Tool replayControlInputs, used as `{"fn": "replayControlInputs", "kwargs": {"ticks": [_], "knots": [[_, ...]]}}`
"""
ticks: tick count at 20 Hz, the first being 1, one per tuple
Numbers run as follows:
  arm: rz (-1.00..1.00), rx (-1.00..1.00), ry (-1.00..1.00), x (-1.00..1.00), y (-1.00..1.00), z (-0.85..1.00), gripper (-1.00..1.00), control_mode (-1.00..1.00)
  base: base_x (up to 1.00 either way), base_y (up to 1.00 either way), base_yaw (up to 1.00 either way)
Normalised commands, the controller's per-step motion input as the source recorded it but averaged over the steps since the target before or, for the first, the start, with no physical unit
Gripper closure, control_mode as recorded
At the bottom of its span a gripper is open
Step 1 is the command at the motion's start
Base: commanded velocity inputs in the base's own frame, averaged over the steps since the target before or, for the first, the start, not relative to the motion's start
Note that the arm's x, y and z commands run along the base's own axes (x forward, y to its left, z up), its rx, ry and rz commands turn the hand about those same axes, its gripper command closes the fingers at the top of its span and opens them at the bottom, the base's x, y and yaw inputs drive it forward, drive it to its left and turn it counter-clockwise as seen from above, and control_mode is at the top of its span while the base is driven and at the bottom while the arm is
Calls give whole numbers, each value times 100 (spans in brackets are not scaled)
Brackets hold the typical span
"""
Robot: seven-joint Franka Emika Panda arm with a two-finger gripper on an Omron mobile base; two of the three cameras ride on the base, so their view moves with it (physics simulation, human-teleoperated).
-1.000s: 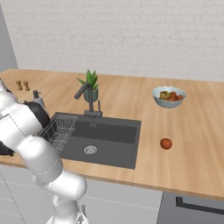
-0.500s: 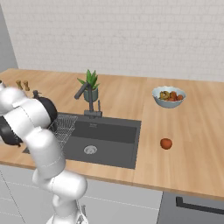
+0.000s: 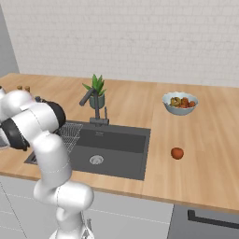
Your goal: Put the colander in the sink, put the orange in the colander, and turn on the sink faucet and pour water over the colander.
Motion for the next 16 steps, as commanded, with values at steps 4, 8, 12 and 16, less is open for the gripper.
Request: {"fn": "replayControlInputs", "kwargs": {"ticks": [4,8,12,16], "knots": [[0,0,0,15,0,-14,-100,-100,0,0,0],[0,0,0,2,0,-17,-100,-100,0,0,0],[0,0,0,0,0,-18,-100,-100,0,0,0],[0,0,0,0,0,-16,-100,-100,0,0,0]]}}
